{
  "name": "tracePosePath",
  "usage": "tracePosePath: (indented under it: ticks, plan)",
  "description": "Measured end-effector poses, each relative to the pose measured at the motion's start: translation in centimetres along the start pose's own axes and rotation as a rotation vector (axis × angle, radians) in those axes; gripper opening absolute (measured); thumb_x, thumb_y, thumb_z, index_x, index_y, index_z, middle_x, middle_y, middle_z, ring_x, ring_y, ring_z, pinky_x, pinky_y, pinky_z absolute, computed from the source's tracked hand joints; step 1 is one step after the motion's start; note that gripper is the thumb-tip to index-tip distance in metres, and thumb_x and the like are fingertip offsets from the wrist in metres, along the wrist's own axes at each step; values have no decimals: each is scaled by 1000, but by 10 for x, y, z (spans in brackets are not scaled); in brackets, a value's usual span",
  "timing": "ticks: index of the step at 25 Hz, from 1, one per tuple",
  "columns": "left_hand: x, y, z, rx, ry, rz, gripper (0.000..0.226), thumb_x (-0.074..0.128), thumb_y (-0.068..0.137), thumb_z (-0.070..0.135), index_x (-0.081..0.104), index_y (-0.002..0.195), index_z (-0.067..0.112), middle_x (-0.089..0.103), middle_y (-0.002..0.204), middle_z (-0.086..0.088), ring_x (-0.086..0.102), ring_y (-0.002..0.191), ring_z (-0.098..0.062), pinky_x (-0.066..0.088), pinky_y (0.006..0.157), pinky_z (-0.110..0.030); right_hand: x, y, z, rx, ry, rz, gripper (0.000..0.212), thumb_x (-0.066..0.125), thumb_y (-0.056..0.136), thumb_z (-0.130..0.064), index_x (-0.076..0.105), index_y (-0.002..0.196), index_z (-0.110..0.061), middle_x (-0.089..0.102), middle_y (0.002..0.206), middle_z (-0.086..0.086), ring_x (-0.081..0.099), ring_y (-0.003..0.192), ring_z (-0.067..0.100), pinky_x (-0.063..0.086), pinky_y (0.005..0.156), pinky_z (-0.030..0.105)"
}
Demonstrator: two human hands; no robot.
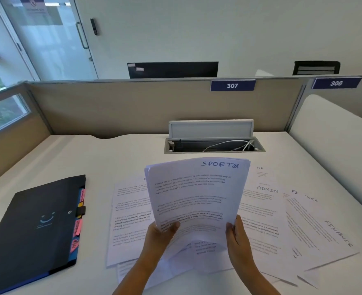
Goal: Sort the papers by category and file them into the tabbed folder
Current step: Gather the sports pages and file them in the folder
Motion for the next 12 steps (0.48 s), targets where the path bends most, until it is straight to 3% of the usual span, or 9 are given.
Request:
tracePosePath:
  ticks: [2, 5, 8, 12]
  plan:
    - [-1, -4, -8, -21, 42, 12, 10, 63, 84, 15, 64, 91, 21, 68, 94, 0, 59, 77, -2, 49, 59, -8, -3, 2, 9, -7, -53, -15, 40, 42, 93, -3, 36, 125, -26, 46, 114, -17, 46, 100, -18, 41, 78, -3]
    - [-9, -5, -5, -63, -110, 9, 7, 62, 85, 16, 67, 89, 19, 71, 84, 9, 64, 78, -5, 51, 60, -10, -2, 13, 15, 8, -82, -145, 34, 40, 94, -4, 44, 126, -13, 54, 121, -1, 52, 105, 8, 45, 82, 15]
    - [-26, -2, -1, -88, -188, 59, 12, 64, 83, 20, 66, 95, 21, 72, 87, 10, 67, 82, -5, 53, 65, -15, 10, 18, 13, 126, -35, -354, 28, 41, 95, -9, 53, 113, -26, 63, 110, -8, 60, 100, 15, 47, 70, 15]
    - [-57, -3, -6, -53, -129, 135, 13, 60, 86, 23, 62, 99, 25, 69, 92, 11, 65, 87, -5, 52, 64, -13, 35, 12, 21, 366, 96, -551, 33, 49, 92, -6, 55, 106, -35, 68, 105, -10, 65, 97, 15, 55, 81, 37]
Point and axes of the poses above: each hand's wrist, its own y-axis towards the middle knuckle, its own x-axis out of the palm, z = x × y, the point moved 6 cm from there along y, towards the middle knuckle
